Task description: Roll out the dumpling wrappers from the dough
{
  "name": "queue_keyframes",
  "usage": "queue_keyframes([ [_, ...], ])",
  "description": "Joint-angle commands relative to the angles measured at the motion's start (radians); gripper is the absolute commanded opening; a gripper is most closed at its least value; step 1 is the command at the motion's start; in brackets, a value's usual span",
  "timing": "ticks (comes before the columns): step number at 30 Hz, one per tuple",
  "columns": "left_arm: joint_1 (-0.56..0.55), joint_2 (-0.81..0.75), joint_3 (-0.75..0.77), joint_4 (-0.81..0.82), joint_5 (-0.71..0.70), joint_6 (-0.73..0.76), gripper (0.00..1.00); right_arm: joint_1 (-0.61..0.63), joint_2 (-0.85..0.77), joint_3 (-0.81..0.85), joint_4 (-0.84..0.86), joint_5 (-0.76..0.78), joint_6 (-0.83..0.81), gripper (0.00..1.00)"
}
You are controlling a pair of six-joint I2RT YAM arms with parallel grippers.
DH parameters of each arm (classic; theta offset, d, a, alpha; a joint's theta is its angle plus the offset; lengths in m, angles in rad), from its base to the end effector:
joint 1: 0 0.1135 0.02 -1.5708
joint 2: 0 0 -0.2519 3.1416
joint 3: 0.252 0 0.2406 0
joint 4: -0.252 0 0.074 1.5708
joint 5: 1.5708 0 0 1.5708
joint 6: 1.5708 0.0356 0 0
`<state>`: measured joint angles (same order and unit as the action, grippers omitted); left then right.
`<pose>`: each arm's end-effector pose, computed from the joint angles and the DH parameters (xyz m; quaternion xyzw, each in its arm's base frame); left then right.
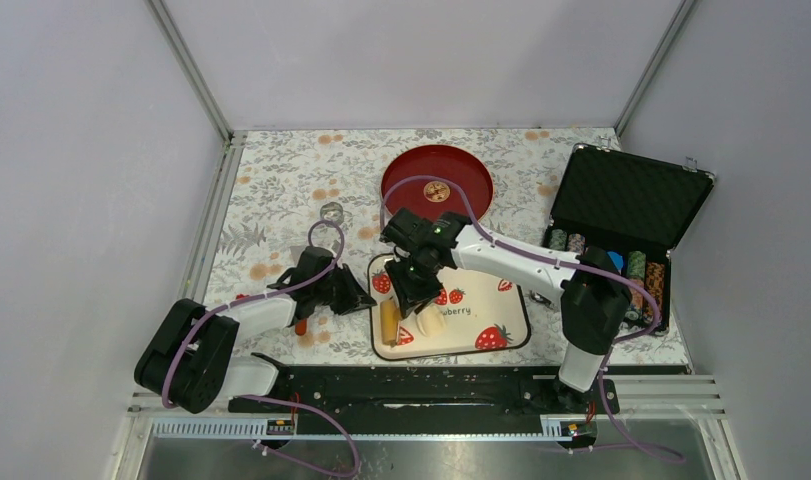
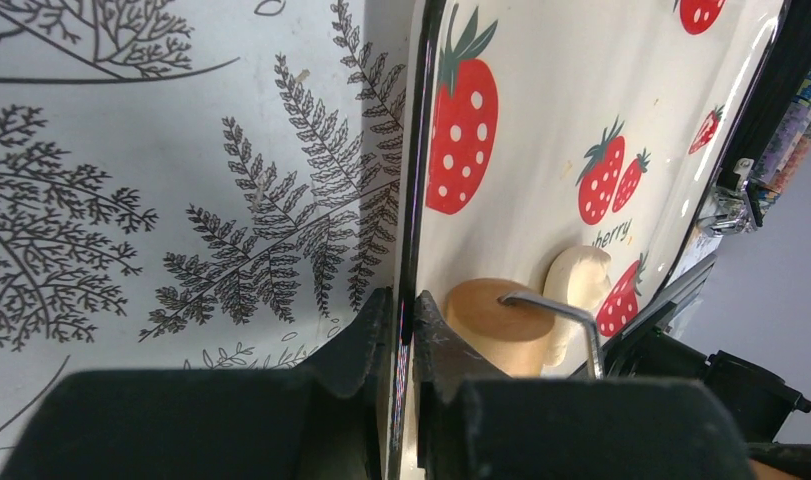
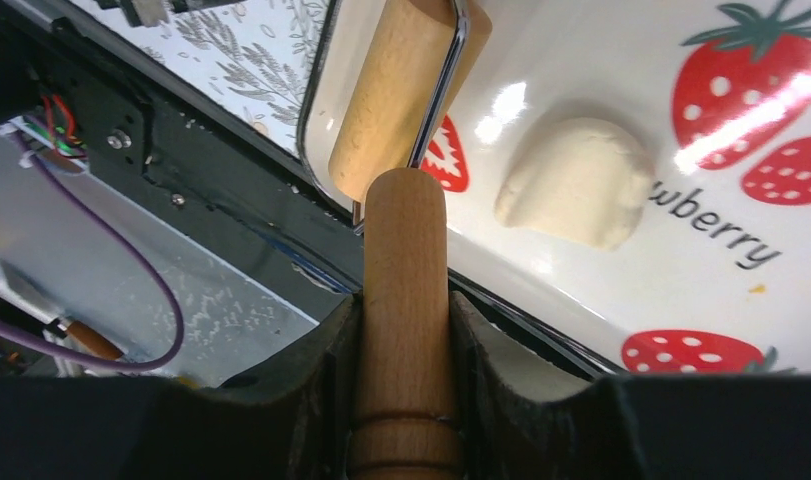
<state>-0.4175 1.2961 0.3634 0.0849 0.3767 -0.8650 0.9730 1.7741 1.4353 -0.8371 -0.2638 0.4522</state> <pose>0.1862 -0.0969 0.1242 -0.1393 0.9106 -0.3482 0.1736 0.1906 0.2964 0.2393 -0.2752 0.9326 0.2247 0.0628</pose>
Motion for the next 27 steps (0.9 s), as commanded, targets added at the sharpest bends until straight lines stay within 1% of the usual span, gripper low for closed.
queue_keyframes([
  [1,-0.001,-0.003,-0.007,0.058,0.025,-0.025,0.0,-0.016,-0.043,0.076,-0.112,0.088,-0.042,0.0],
  [7,-0.001,-0.004,-0.01,0.061,0.027,-0.025,0.0,-0.071,-0.123,0.099,-0.164,0.112,-0.07,0.0],
  [14,0.0,-0.003,-0.011,0.064,0.028,-0.027,0.0,-0.119,-0.182,0.074,-0.209,0.135,-0.125,0.0],
  [21,0.002,-0.004,-0.012,0.066,0.028,-0.029,0.0,-0.126,-0.173,0.021,-0.224,0.156,-0.167,0.0],
  [27,0.002,-0.005,-0.012,0.066,0.03,-0.028,0.0,-0.127,-0.141,0.022,-0.244,0.128,-0.23,0.0],
])
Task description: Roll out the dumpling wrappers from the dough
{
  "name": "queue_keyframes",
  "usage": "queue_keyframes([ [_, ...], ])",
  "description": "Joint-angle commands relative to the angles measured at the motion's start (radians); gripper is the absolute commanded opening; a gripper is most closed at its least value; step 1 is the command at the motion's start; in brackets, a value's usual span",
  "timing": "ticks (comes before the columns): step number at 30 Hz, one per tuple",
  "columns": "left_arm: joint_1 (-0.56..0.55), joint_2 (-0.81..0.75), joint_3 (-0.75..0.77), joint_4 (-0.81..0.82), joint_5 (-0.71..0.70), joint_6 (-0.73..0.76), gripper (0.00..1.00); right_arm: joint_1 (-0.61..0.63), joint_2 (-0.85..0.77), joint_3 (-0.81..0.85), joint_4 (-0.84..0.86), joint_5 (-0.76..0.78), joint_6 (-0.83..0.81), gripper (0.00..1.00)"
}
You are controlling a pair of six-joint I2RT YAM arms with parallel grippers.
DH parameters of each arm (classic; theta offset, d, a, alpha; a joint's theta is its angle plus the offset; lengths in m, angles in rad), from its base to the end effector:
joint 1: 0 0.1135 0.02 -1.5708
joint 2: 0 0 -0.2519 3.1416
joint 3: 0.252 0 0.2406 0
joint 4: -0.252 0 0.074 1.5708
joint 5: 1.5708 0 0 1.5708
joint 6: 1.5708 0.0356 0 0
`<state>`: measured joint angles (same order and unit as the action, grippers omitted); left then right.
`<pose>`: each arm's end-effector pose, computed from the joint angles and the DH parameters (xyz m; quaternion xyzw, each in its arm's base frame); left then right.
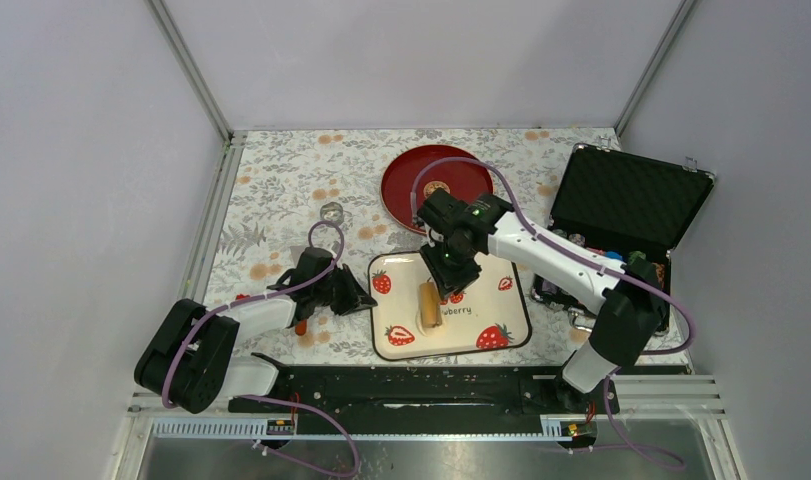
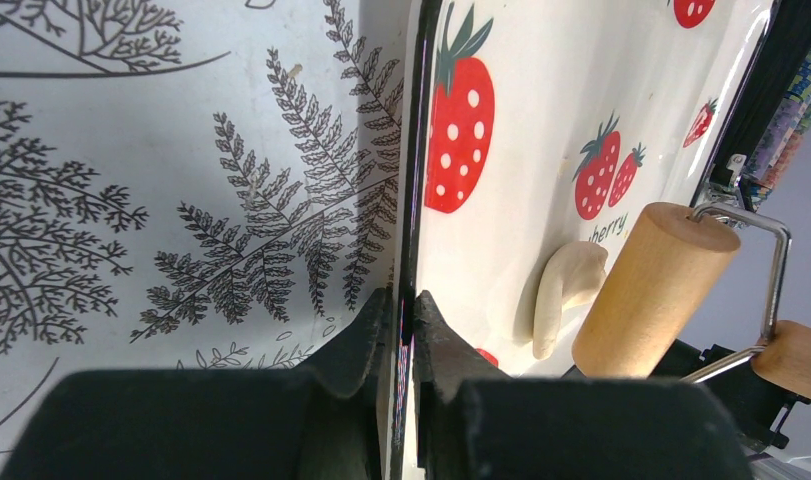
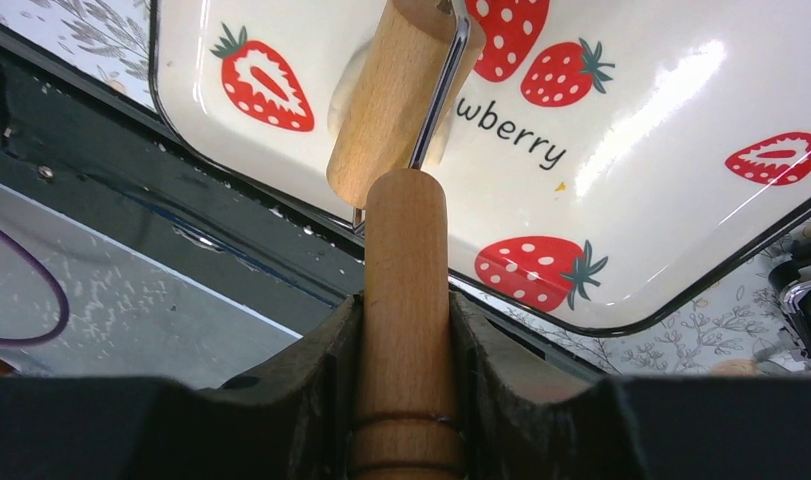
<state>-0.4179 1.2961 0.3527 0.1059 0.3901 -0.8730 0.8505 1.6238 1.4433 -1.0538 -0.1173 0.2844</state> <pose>0.1851 -0.0970 0.1231 -0.1389 0.9079 -0.3561 0.1721 0.2010 0.2353 0.2790 -0.2843 0.9423 0.1386 0.1099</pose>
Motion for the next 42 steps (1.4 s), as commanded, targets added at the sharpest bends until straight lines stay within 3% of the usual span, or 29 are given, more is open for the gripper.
queue_keyframes([
  [1,0.002,-0.005,-0.001,0.045,0.016,-0.019,0.0,-0.004,0.016,0.02,-0.034,-0.026,-0.074,0.0],
  [25,0.004,-0.003,-0.001,0.046,0.017,-0.021,0.0,0.029,0.083,0.067,-0.032,-0.089,-0.111,0.0],
  [33,0.005,-0.004,-0.004,0.05,0.019,-0.022,0.0,0.063,0.129,0.071,-0.047,-0.032,-0.079,0.0],
  [42,0.005,-0.001,-0.004,0.051,0.022,-0.021,0.0,0.073,0.104,-0.035,-0.006,0.066,-0.062,0.0],
])
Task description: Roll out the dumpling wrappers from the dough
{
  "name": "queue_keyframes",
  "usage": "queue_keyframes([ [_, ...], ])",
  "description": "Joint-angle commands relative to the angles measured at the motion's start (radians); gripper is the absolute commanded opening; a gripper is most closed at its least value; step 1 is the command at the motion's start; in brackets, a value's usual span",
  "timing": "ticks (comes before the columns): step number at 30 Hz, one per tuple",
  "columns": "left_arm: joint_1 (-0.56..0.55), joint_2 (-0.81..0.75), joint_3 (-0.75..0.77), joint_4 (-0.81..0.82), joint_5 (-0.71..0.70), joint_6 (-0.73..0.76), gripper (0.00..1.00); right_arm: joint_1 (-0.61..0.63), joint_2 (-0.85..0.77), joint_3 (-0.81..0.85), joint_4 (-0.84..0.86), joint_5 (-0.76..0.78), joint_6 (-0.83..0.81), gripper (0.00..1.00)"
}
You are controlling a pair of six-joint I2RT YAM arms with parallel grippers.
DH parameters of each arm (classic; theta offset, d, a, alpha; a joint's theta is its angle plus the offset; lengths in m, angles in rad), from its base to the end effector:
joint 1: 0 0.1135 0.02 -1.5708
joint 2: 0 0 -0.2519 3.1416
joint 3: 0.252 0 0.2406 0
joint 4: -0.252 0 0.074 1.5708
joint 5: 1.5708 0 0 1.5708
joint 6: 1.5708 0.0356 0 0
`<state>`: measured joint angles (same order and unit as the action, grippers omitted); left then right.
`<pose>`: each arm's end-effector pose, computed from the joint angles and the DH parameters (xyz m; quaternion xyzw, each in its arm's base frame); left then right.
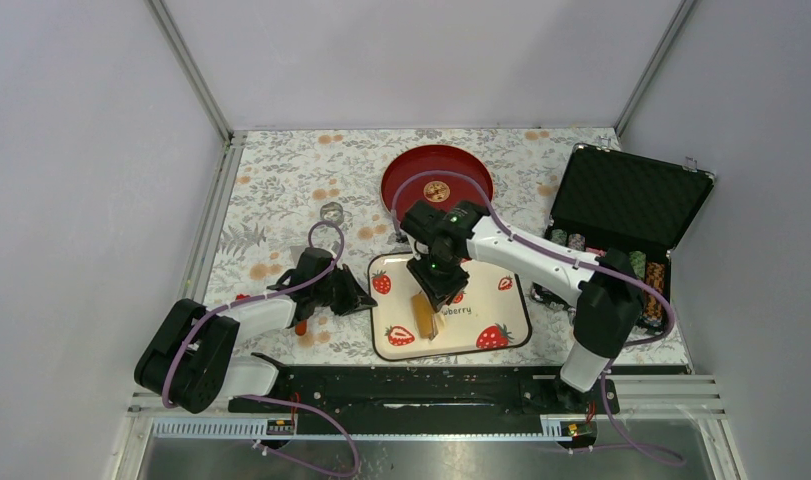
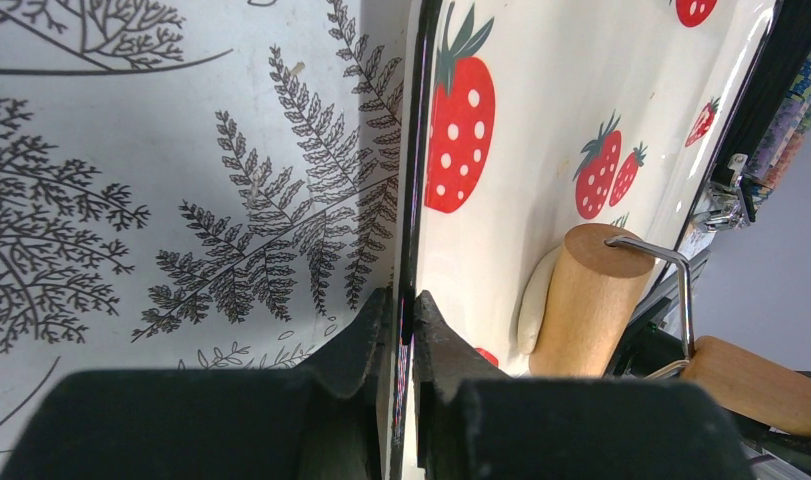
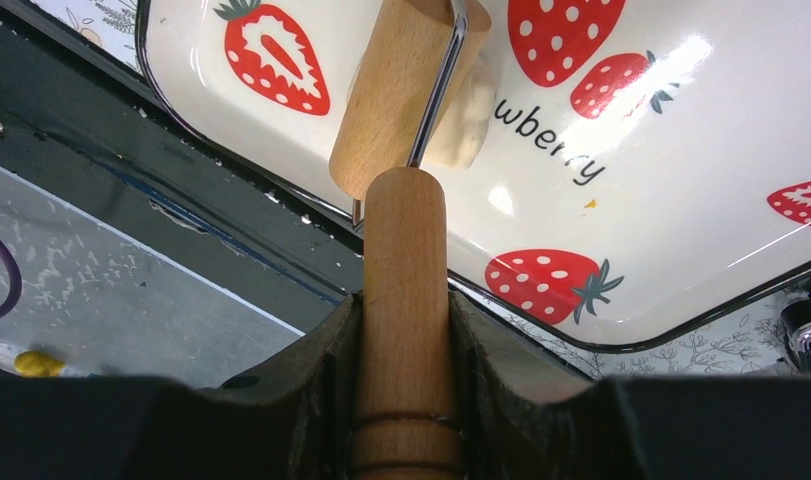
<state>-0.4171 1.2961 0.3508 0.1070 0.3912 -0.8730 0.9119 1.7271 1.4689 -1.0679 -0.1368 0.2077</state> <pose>0.1849 -0.0968 0.1227 -0.1392 0.9079 -0.3562 0.1716 0.1959 0.2610 0.2548 -0.3493 0.9266 0.1221 0.0672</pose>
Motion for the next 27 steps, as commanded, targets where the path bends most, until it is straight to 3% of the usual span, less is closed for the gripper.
queue_keyframes([
  [1,0.005,-0.001,-0.002,0.05,0.021,-0.02,0.0,0.012,-0.001,-0.071,0.015,0.085,0.016,0.0],
  [27,0.008,-0.006,-0.006,0.054,0.024,-0.023,0.0,0.032,0.03,-0.275,0.1,0.101,0.069,0.0],
])
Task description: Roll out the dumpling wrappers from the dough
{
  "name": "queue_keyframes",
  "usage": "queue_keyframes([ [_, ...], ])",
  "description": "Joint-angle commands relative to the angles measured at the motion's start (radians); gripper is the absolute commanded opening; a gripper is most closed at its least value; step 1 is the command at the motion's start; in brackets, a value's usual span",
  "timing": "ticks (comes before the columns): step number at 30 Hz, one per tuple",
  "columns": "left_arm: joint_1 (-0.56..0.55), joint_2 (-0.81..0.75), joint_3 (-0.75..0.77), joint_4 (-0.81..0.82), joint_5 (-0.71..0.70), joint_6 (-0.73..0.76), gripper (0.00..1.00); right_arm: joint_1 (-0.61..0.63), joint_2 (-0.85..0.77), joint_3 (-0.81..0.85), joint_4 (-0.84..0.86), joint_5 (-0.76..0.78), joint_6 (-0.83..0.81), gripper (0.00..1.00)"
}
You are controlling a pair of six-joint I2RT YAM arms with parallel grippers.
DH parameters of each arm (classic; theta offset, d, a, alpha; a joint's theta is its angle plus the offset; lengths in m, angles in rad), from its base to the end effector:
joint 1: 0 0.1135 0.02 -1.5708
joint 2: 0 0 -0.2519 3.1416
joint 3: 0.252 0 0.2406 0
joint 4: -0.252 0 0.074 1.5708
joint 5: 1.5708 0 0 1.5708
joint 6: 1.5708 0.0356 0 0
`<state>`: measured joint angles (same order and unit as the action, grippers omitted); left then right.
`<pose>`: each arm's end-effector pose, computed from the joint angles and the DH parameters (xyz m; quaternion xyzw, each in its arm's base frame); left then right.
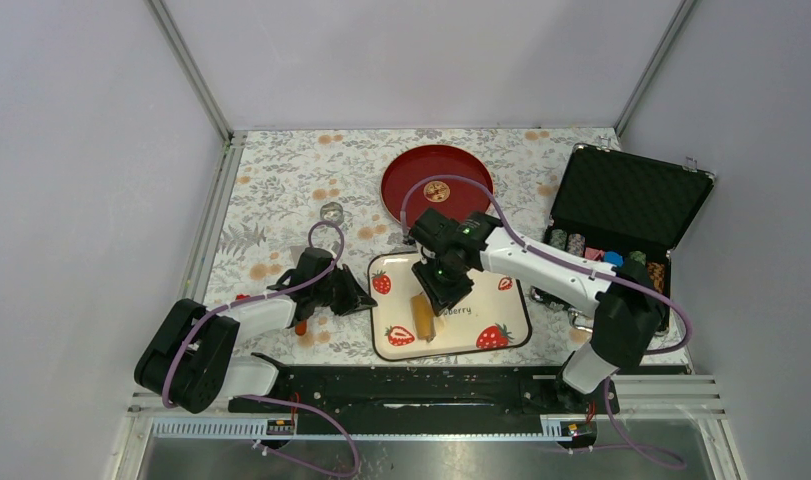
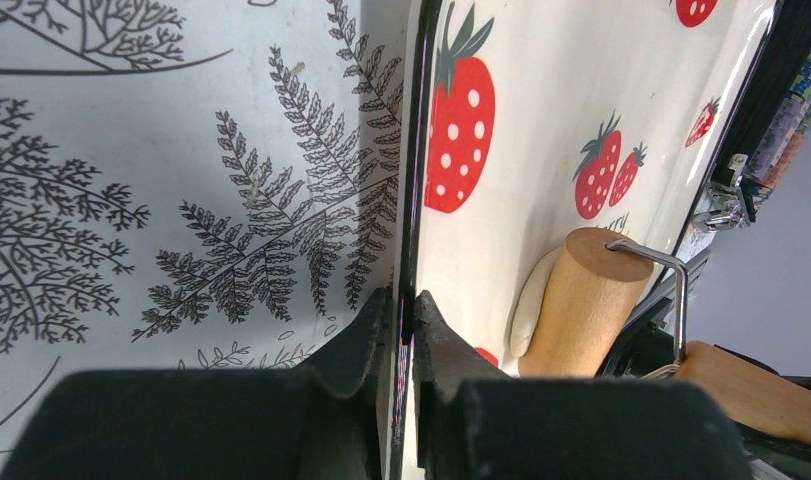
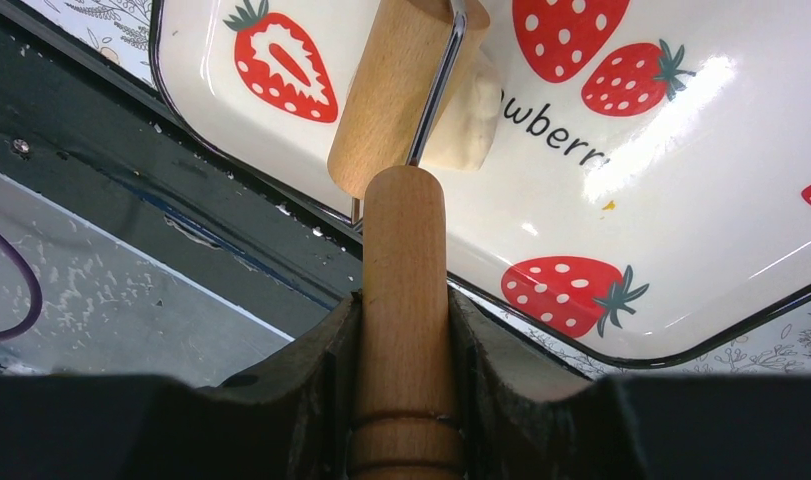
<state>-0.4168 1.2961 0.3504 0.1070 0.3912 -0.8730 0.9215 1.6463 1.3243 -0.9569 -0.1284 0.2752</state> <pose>0.1848 -0.0967 0.1226 -0.1393 0.9079 -0.3561 0.1715 0.1841 0.2500 0.2432 -0.3224 0.9333 0.1342 0.0842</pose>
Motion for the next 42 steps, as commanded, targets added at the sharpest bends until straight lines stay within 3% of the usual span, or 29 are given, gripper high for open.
queue_keyframes([
  [1,0.007,-0.006,-0.005,0.055,0.024,-0.022,0.0,0.022,0.11,-0.138,-0.01,0.095,0.002,0.0],
  [42,0.012,-0.009,-0.013,0.066,0.027,-0.025,0.0,-0.001,0.165,-0.17,0.027,0.049,-0.014,0.0],
])
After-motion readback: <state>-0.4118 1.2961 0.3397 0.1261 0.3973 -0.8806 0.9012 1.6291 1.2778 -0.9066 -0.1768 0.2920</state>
